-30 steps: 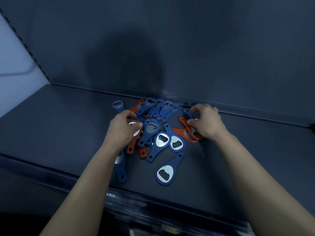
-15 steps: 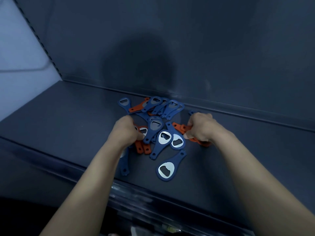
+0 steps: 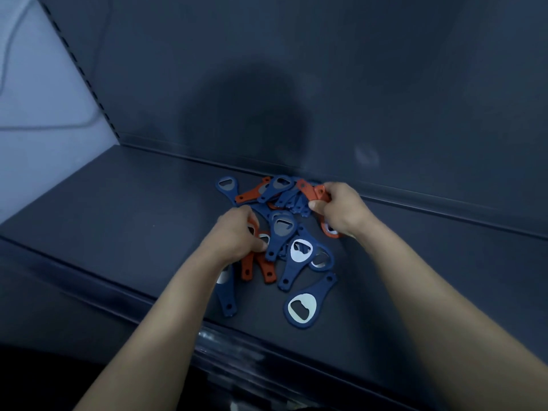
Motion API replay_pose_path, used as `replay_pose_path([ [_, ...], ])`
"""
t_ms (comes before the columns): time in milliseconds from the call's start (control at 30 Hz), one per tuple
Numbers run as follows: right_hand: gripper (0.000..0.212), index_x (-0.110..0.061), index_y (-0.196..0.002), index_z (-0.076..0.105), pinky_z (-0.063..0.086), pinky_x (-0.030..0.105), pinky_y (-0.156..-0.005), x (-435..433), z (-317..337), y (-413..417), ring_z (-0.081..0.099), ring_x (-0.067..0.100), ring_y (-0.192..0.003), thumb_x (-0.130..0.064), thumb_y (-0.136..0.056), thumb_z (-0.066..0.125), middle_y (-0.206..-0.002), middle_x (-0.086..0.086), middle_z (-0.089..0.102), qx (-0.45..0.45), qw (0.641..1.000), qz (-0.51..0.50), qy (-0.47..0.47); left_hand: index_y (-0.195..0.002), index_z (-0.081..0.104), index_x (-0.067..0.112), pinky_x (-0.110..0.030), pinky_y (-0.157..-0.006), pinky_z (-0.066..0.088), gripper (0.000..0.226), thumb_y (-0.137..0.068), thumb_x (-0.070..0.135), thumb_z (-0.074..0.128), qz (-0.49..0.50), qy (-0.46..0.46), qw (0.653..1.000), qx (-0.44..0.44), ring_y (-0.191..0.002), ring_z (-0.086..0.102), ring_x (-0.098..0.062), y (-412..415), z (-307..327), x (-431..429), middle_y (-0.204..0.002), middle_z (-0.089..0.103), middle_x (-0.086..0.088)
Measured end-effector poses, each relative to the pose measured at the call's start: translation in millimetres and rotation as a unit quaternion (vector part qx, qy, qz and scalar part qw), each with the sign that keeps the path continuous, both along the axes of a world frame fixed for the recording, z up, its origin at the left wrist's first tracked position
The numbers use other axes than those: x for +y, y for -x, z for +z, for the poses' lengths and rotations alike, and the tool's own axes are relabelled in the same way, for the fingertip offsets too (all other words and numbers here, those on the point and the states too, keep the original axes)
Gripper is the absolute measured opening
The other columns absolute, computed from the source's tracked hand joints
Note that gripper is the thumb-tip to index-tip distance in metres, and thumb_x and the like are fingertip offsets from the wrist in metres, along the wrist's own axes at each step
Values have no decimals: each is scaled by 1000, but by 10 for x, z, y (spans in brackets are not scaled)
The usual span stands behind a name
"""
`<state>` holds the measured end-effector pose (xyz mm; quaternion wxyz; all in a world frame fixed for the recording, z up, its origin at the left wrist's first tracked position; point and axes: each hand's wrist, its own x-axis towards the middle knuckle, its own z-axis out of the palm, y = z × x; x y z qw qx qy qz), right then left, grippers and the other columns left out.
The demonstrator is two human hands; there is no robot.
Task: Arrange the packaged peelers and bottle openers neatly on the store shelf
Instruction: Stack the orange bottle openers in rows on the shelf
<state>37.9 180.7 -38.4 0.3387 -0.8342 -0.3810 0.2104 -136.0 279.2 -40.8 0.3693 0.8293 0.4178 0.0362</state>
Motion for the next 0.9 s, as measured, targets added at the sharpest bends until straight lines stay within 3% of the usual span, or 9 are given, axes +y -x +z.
replay_pose_path([
  [133, 9, -14, -91, 53, 38, 33, -90, 294, -21, 12, 45, 22, -104, -22, -95, 53, -99, 6, 53, -65, 996, 57, -4, -88, 47, 18, -28, -61, 36, 35, -70, 16, 77, -37, -2, 999, 28, -95, 46, -21, 0, -41, 6, -99, 53, -5],
  [233, 37, -15, -131, 46, 17, 38, -112, 463, -42, 30, 20, 24, -139, -29, -97, 48, -143, 8, 38, -89, 988, 114, 48, -88, 49, 19, -27, -59, 37, 36, -67, 18, 78, -45, -9, 998, 38, -91, 48, -19, 3, -34, 32, -94, 53, 0],
  [300, 47, -18, -141, 37, 10, 37, -115, 538, -26, 42, 11, 21, -145, -32, -98, 46, -151, 7, 30, -108, 981, 138, 80, -85, 50, 19, -25, -57, 37, 32, -68, 17, 78, -45, -17, 998, 30, -83, 50, -14, 6, -32, 68, -89, 52, 3],
  [433, 22, -19, -111, 54, 36, 40, -101, 532, 14, 25, 50, 26, -115, -32, -95, 49, -113, 3, 56, -103, 977, 145, 117, -76, 53, 23, -20, -50, 35, 27, -68, 9, 75, -24, -23, 999, -6, -67, 52, -8, 36, -13, 166, -84, 56, 3],
  [533, 30, -16, -119, 54, 37, 43, -103, 390, 18, -11, 50, 23, -112, -31, -93, 52, -115, 5, 57, -113, 974, 146, 129, -74, 55, 16, -23, -52, 42, 24, -72, 2, 73, 44, 26, 990, -129, -56, 53, -12, 28, 26, 265, -71, 58, 0],
  [633, 13, -20, -103, 55, 34, 38, -102, 225, 58, -57, 41, 17, -102, -29, -94, 51, -86, -6, 48, -118, 972, 142, 143, -77, 50, 10, -36, -55, 51, 23, -77, -6, 66, 87, 84, 965, -232, -49, 54, -23, -67, 59, 381, -63, 56, -13],
  [733, 17, -25, -78, 48, 35, 30, -81, 77, 151, -99, 46, 16, -85, -28, -94, 52, -74, -11, 48, -91, 978, 135, 131, -83, 54, 11, -35, -53, 53, 17, -78, 5, 69, 102, -19, 973, -204, -62, 58, -22, -267, 11, 506, -74, 58, -7],
  [833, 11, -17, -88, 56, 38, 27, -65, -22, 191, -144, 53, 16, -74, -27, -94, 53, -80, -2, 60, -37, 989, 105, 101, -99, 62, 11, -30, -69, 46, 27, -78, 25, 74, 83, -115, 982, -127, -86, 58, -23, -431, -31, 573, -95, 62, -6],
  [900, 13, -18, -84, 54, 38, 25, -60, -65, 160, -170, 55, 16, -73, -27, -94, 53, -80, 0, 61, -23, 995, 69, 68, -98, 63, 9, -30, -70, 42, 35, -76, 33, 75, 68, -128, 987, -70, -86, 55, -24, -508, -10, 580, -91, 57, -7],
])
